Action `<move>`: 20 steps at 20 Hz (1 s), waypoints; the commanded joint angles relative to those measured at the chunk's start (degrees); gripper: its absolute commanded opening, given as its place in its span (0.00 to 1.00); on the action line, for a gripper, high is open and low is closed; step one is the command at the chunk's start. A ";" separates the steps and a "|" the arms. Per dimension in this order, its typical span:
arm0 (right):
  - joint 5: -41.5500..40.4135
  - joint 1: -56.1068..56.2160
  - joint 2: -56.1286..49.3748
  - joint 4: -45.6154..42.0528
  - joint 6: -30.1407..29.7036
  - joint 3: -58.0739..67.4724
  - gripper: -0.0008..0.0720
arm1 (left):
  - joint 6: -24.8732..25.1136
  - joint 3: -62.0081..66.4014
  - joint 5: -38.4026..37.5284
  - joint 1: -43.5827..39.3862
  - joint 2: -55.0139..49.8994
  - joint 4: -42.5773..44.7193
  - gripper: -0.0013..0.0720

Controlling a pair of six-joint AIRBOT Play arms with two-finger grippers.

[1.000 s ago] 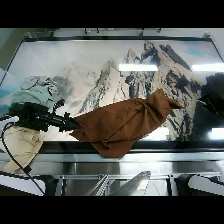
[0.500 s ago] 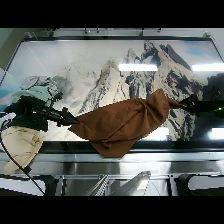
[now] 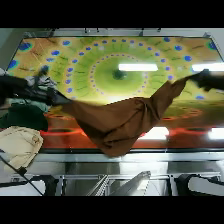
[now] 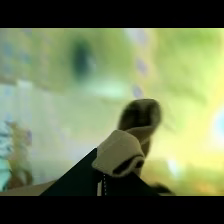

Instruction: Fold the shirts.

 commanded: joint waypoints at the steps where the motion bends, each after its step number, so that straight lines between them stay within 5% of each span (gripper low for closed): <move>1: 1.49 -7.28 17.77 14.36 -8.83 7.48 0.03 | 0.04 17.31 1.70 4.24 12.61 -6.60 0.04; 6: 1.44 -13.33 43.52 19.85 -12.79 9.22 0.03 | -0.94 36.96 1.36 11.61 31.41 -6.99 0.04; 11: -2.80 -13.35 60.78 12.17 -18.58 9.14 0.03 | 1.73 31.87 0.46 16.37 45.03 -6.21 0.04; 16: 2.54 -13.16 51.45 5.86 -5.49 2.60 0.03 | 1.57 14.14 -4.04 16.41 41.86 -2.19 0.04; 20: 7.37 -9.38 33.97 3.02 -6.03 -14.80 0.03 | 1.60 3.30 0.22 13.51 23.54 -1.95 0.04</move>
